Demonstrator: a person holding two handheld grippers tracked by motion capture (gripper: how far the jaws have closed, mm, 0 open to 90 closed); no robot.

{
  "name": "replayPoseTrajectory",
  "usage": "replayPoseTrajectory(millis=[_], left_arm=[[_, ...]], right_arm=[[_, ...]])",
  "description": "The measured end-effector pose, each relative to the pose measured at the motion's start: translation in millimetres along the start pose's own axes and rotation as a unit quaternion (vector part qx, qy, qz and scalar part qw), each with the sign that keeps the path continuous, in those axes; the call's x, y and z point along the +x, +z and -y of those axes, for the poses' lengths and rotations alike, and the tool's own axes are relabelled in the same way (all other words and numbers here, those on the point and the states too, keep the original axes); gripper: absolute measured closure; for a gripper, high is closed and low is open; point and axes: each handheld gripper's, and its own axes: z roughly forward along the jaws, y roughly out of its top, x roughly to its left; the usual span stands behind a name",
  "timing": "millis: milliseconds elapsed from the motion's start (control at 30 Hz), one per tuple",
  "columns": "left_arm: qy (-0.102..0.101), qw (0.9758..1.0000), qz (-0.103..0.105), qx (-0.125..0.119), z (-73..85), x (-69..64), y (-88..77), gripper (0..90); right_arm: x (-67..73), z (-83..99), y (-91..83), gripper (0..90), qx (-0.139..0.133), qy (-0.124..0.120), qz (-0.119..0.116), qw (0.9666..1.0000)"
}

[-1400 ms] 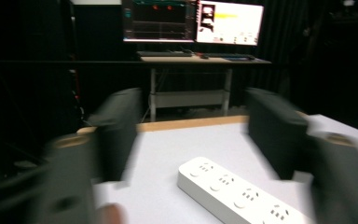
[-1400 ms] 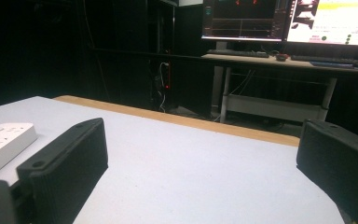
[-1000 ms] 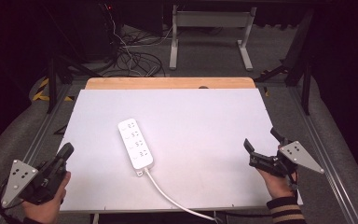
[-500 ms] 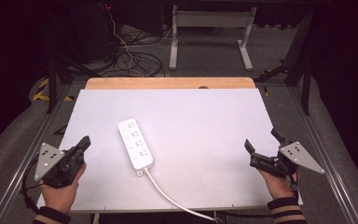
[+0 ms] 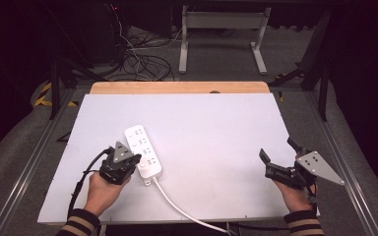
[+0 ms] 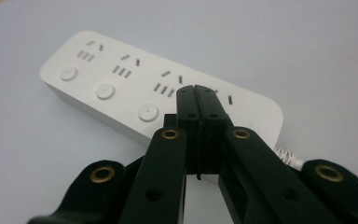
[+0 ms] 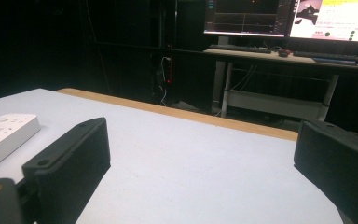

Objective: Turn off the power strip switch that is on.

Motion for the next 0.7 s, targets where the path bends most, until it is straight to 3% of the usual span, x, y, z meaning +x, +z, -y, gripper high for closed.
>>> replayPoseTrajectory(millis=[200, 433, 600, 633, 700], left_arm=[[0.016, 0.9995, -0.003, 0.028, 3.5, -6.8, 15.5, 88.8], [0.005, 0.9997, -0.003, 0.023, 6.5, -1.1, 14.5, 89.0], [0.016, 0.9996, -0.004, 0.024, 8.0, -3.1, 16.9, 89.7], [0.030, 0.9993, -0.018, 0.015, 9.9, -3.4, 18.9, 89.7], [0.027, 0.9995, -0.015, 0.008, 11.3, -3.0, 19.3, 89.8]], right_arm=[[2.4, 0.8, 2.1, 4.1, 0.007, -0.001, -0.004, 1.0000], [6.2, 0.0, 3.5, 4.4, 0.009, -0.007, -0.011, 0.9999], [6.0, -0.2, 4.0, 4.4, 0.010, -0.008, -0.012, 0.9998], [6.3, -0.4, 3.9, 4.4, 0.010, -0.008, -0.012, 0.9998], [7.3, -0.9, 3.5, 4.4, 0.010, -0.009, -0.013, 0.9998]])
